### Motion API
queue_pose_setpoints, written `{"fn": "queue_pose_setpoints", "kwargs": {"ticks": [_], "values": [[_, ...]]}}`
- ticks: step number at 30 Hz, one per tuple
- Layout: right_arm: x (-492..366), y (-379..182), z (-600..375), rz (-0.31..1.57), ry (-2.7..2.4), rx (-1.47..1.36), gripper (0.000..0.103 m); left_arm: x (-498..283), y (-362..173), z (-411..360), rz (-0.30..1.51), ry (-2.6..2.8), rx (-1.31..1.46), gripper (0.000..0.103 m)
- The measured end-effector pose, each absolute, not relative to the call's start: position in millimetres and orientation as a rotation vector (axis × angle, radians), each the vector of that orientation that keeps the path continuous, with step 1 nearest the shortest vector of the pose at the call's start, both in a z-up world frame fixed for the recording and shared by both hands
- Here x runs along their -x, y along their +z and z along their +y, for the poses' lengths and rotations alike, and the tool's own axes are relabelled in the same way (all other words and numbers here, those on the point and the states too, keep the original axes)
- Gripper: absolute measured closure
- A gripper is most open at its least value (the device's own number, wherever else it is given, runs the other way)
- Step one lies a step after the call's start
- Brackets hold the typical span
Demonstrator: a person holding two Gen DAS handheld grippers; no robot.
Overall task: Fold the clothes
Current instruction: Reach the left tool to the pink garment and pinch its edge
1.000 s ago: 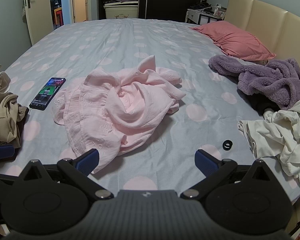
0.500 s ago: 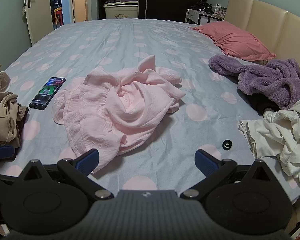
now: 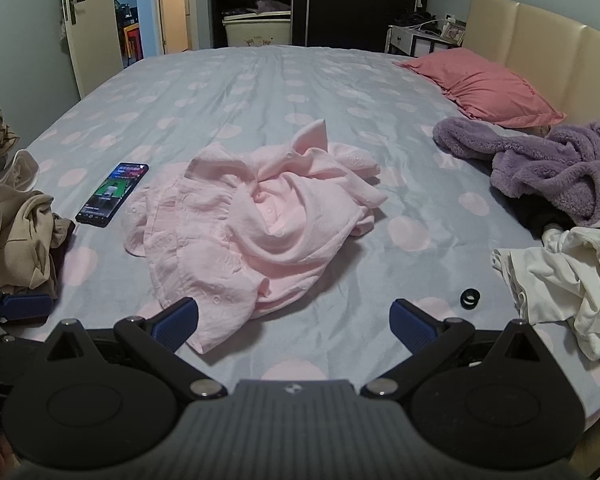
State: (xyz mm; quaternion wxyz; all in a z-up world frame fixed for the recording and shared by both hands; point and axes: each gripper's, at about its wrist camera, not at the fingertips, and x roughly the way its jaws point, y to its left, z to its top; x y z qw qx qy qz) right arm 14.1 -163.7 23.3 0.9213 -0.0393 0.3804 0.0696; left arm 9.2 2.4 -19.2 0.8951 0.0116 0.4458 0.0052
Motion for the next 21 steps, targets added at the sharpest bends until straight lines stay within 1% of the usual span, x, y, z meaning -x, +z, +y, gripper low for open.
{"fn": "queue_pose_setpoints", "kwargs": {"ticks": [6,10,13,21], "values": [[-21.4,23.0,-170.5,0.768,0.177,0.066,0.0,-18.9,-26.3,3.2,0.909,-0.006,-0.009,0.004],[-30.2,20.7,-177.1,0.76,0.184,0.016,0.0,-28.7,-35.7,5.8,0.904,-0.006,0.011,0.007],[-36.5,20.3,-178.0,0.736,0.182,0.008,0.001,-36.5,-43.5,5.9,0.91,0.007,0.008,0.007],[-72.5,7.6,-174.5,0.753,0.194,-0.011,0.001,-53.9,-54.2,-1.3,0.886,-0.037,0.044,0.008]]}}
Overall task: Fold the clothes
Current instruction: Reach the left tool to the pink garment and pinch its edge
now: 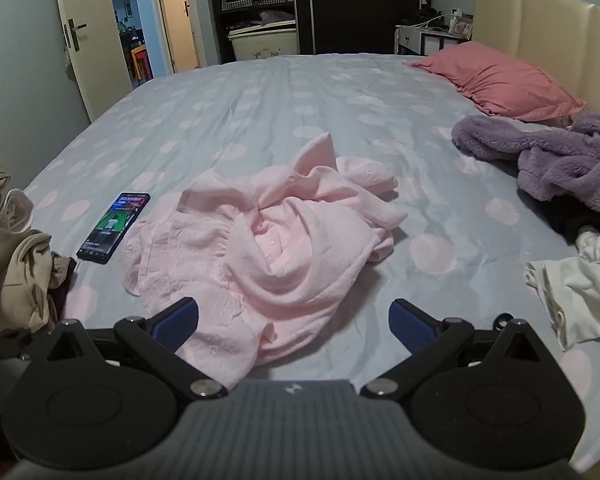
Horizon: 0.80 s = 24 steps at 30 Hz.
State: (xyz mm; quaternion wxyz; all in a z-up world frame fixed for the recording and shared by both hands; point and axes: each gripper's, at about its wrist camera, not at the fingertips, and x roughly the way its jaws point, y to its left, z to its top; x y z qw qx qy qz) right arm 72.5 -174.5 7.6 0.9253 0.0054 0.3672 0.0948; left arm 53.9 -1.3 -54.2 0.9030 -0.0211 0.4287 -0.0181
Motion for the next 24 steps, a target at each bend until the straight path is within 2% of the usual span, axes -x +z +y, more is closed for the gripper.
{"fn": "queue_pose_setpoints", "kwargs": {"ticks": [21,22,23,24], "values": [[-159.2,-62.5,-180.6,0.865,0.178,-0.124,0.001,-95.1,-78.9,-19.4,0.88,-0.028,0.036,0.009],[-162.3,-64.2,-180.0,0.869,0.174,-0.126,0.002,-96.5,-80.2,-20.1,0.882,-0.027,0.033,0.012],[-165.3,-65.9,-179.4,0.875,0.171,-0.129,0.002,-98.0,-81.5,-20.8,0.884,-0.026,0.03,0.024],[-168.9,-68.2,-179.5,0.885,0.175,-0.14,0.004,-99.3,-83.0,-22.1,0.895,-0.027,0.021,0.03]]}}
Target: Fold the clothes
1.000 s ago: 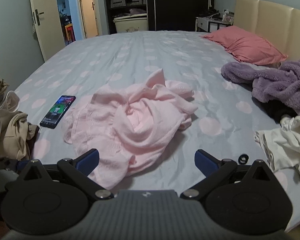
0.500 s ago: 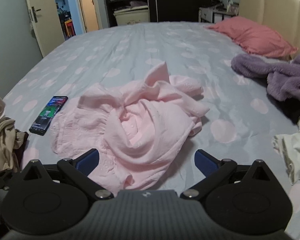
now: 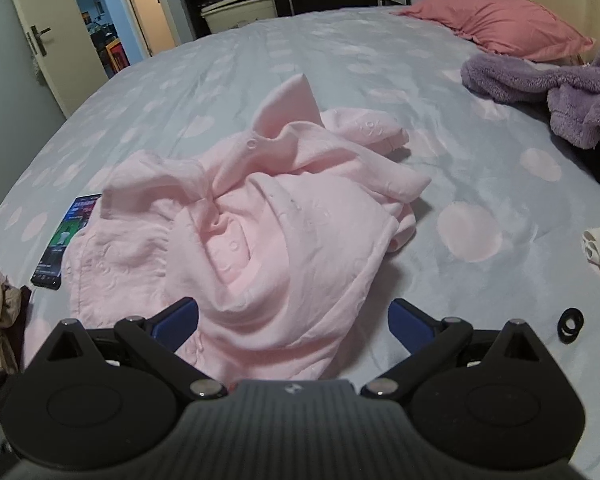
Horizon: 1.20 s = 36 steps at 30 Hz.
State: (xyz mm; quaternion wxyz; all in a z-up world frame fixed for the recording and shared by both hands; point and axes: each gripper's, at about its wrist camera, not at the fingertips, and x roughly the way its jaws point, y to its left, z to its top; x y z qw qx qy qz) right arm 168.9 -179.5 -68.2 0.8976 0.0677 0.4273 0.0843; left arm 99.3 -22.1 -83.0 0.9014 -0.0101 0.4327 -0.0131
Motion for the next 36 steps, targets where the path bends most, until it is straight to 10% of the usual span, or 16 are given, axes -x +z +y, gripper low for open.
{"fn": "queue_pose_setpoints", "kwargs": {"ticks": [2,6,10,36], "values": [[-175.0,-73.7,-179.3,0.915,0.201,-0.164,0.026,-101.6,-86.3,-25.9,0.93,-0.032,-0.008,0.05],[-182.9,-82.8,-178.0,0.955,0.246,-0.195,0.036,-101.8,-90.6,-21.7,0.963,-0.095,0.053,0.072],[-183.1,-85.4,-175.9,0.966,0.27,-0.179,0.094,-99.6,-90.5,-17.0,0.971,-0.143,0.096,0.1],[-61.4,150.5,-235.4,0.514,0.599,-0.22,0.096,-2.3,53.8,-12.8,0.593,-0.454,0.002,0.103]]}}
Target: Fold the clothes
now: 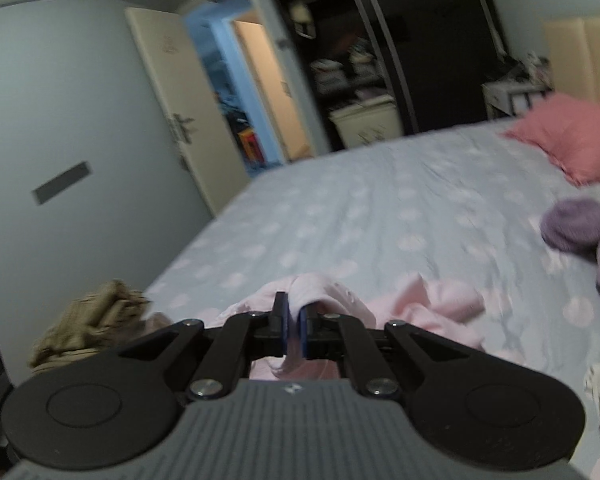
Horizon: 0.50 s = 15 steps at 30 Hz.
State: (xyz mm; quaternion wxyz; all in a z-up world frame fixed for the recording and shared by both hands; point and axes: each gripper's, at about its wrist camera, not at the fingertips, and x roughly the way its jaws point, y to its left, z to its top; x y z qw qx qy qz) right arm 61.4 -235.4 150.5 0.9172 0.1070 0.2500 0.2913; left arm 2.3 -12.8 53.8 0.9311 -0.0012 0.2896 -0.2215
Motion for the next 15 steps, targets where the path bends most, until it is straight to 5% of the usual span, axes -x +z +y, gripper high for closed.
{"fn": "queue_pose_setpoints", "kwargs": {"ticks": [6,15], "values": [[-46.1,139.6,-254.8,0.623,0.683,-0.158,0.096,27.2,72.3,-20.4,0.549,-0.558,-0.049,0.103],[-56.0,18.0,-228.9,1.051,0.665,0.016,0.096,5.1,-4.0,-34.7,0.797,-0.549,-0.095,0.1]]}}
